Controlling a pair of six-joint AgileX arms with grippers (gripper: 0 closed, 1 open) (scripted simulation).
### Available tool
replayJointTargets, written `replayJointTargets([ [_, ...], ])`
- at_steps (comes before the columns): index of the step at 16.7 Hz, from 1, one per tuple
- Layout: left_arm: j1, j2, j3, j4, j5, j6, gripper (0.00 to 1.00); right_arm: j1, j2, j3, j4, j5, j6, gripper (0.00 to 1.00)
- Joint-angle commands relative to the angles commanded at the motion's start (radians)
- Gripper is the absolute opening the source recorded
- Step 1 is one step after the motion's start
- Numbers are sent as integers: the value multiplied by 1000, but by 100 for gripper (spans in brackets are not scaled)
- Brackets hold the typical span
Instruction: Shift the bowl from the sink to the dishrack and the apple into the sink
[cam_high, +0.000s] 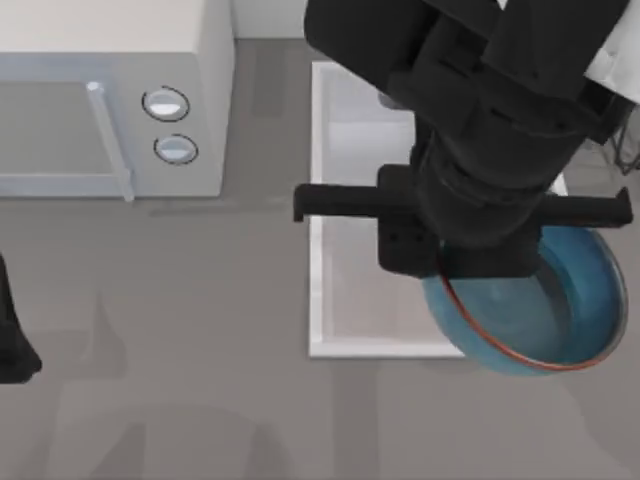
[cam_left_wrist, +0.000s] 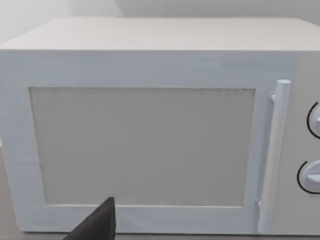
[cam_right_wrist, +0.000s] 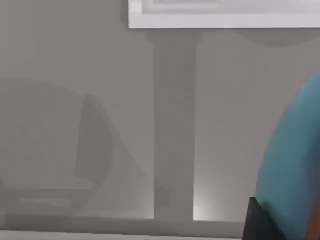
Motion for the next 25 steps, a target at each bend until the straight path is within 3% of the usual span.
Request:
replayJointTargets([
  [5,0,0,0,0,0,0,100,-273,-139,-135,318,-155,-202,0],
  [12,0,0,0,0,0,0,100,-863,-331,-363,1002,-395,-595,0],
  [17,0,0,0,0,0,0,100,-1223,-400,-480,1377,-498,-835,0],
  [20,0,0,0,0,0,0,100,-1330,-412,-513,1481,-523,-913,0],
  [25,0,0,0,0,0,0,100,-1349,-412,-518,1499,-527,-928,0],
])
